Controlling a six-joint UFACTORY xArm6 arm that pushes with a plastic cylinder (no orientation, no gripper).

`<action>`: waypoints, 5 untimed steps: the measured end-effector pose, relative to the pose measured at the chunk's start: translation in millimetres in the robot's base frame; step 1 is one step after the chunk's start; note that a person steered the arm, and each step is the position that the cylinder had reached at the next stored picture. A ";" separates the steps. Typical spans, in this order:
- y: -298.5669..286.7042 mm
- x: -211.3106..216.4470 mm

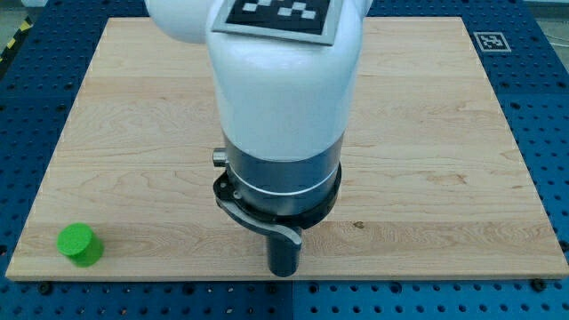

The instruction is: Push the blue triangle to the downside of red star

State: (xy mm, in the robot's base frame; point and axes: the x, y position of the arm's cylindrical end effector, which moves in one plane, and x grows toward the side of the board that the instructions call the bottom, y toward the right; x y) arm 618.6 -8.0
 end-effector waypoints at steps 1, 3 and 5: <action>0.0 -18.3; -7.0 -38.6; -38.6 -38.9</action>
State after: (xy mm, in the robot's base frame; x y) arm 579.7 -46.6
